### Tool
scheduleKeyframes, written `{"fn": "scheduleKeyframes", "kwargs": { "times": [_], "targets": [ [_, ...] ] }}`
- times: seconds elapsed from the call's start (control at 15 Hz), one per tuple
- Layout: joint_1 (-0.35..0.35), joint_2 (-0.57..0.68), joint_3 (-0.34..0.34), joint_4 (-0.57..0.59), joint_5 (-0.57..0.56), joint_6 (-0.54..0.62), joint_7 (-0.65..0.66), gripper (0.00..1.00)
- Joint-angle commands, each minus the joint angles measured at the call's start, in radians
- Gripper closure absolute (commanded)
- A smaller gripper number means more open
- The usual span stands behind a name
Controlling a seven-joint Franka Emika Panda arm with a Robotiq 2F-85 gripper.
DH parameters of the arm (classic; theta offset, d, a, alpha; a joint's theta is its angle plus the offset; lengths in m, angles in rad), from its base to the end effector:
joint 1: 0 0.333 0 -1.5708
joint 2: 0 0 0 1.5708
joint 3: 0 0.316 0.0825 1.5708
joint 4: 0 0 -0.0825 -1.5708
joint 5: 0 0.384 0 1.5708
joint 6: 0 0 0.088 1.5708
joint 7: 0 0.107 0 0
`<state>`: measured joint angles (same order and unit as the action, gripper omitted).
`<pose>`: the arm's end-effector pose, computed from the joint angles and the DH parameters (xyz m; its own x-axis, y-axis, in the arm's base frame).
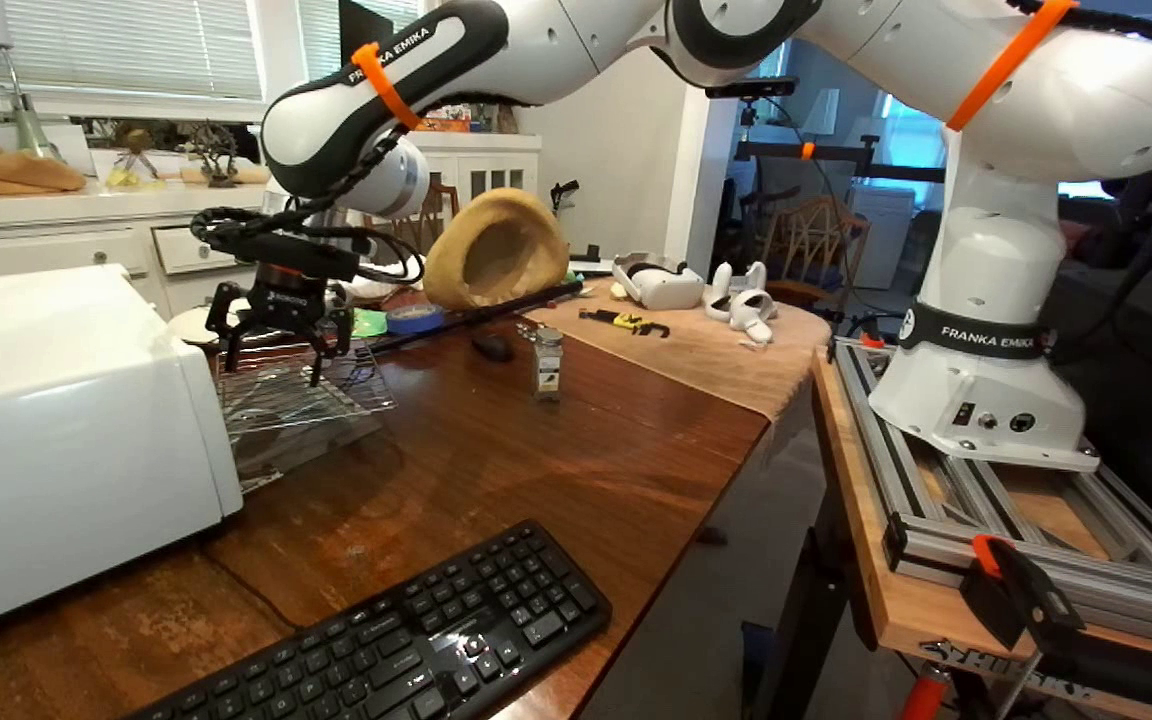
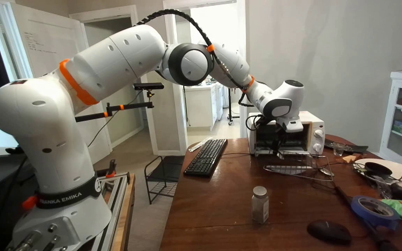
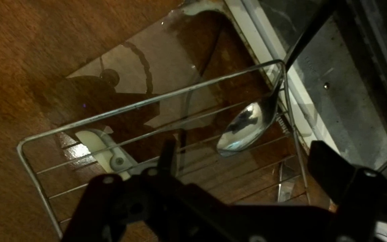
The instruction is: Take the masking tape and the roasting rack out of the oven
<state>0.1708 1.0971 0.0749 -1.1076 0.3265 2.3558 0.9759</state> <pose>0.7611 0.1750 0.1524 0.5596 -0.8026 -0.2065 -0.8213 -0.5037 -0.2679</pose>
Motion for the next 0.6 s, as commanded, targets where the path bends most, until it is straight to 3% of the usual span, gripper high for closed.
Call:
{"fn": "scheduleKeyframes", "kwargs": {
  "times": [0.0,0.53],
  "targets": [
    [0.019,0.014,-0.017,0.017,-0.011,0.024,0.041,0.0],
    [0.037,0.072,-0.004,0.039,0.013,0.139,0.167,0.0]
  ]
}}
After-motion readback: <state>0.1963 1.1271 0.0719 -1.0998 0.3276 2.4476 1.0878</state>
